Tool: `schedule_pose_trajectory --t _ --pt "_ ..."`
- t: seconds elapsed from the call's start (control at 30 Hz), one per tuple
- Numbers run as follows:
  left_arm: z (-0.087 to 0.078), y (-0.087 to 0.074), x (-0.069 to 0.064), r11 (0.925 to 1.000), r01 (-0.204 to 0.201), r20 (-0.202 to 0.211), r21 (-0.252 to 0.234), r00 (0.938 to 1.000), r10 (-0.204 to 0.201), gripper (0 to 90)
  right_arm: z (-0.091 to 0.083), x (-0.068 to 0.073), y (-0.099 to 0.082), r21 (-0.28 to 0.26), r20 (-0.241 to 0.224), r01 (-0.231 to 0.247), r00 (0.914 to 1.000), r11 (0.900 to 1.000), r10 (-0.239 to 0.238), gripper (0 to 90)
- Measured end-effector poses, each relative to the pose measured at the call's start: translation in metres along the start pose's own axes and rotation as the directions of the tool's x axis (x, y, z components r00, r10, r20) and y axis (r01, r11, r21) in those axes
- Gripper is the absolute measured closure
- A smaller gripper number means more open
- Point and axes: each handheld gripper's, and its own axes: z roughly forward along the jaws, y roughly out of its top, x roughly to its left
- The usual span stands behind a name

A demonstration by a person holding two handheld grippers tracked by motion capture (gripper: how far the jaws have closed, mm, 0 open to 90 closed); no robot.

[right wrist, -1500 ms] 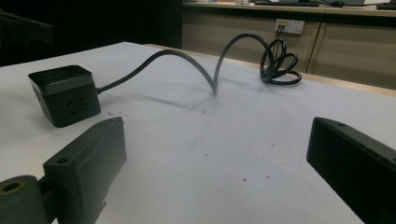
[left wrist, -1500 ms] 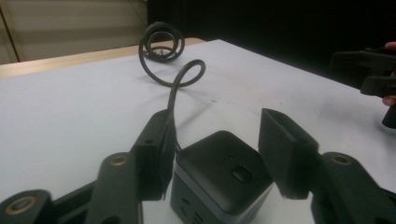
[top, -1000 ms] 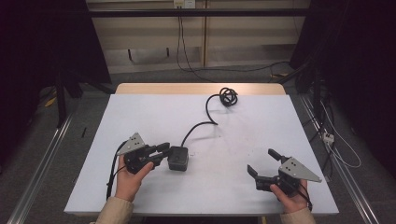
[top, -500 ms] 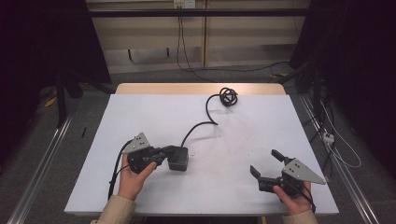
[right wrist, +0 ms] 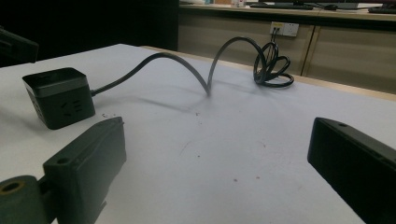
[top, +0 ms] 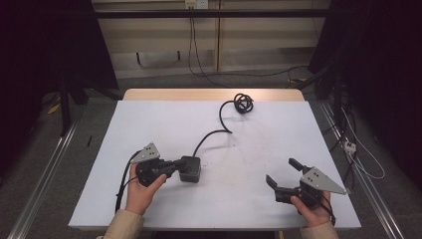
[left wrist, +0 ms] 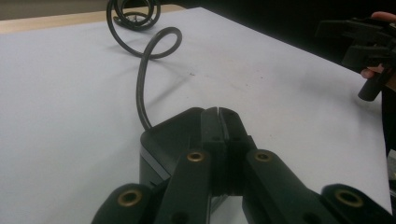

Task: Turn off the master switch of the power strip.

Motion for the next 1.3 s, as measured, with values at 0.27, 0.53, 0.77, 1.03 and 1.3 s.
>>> schedule_pose_trajectory --t 0.27,0.53,0.77,1.03,1.3 --pt "-0.0004 -0.0013 -0.0002 1.0000 0.004 0.001 -0.003 1.0000 -0.004 90.0 0.0033 0.0028 0.0001 0.007 -0.010 0.012 0.9999 0.9999 -0.012 4.2" --pt "-0.0005 -0.0013 0.0013 0.9999 0.011 -0.011 -0.002 0.9999 -0.011 90.0 0.0040 0.0040 -0.0008 0.013 -0.018 0.009 0.9998 0.9999 -0.009 4.3" --pt "0.0025 -0.0015 -0.0007 1.0000 0.000 -0.014 0.010 0.9999 0.000 90.0 0.0042 0.0038 -0.0012 0.014 -0.022 0.002 0.9998 0.9999 -0.001 4.3" --pt "0.0026 -0.0015 -0.0008 0.9999 0.000 -0.014 0.012 0.9999 0.001 90.0 0.0041 0.0037 -0.0009 0.014 -0.024 0.005 0.9997 0.9999 -0.005 4.4" --pt "0.0046 -0.0015 -0.0021 0.9998 -0.008 -0.011 0.018 0.9999 0.008 90.0 0.0044 0.0039 -0.0010 0.017 -0.025 0.006 0.9997 0.9998 -0.006 4.4"
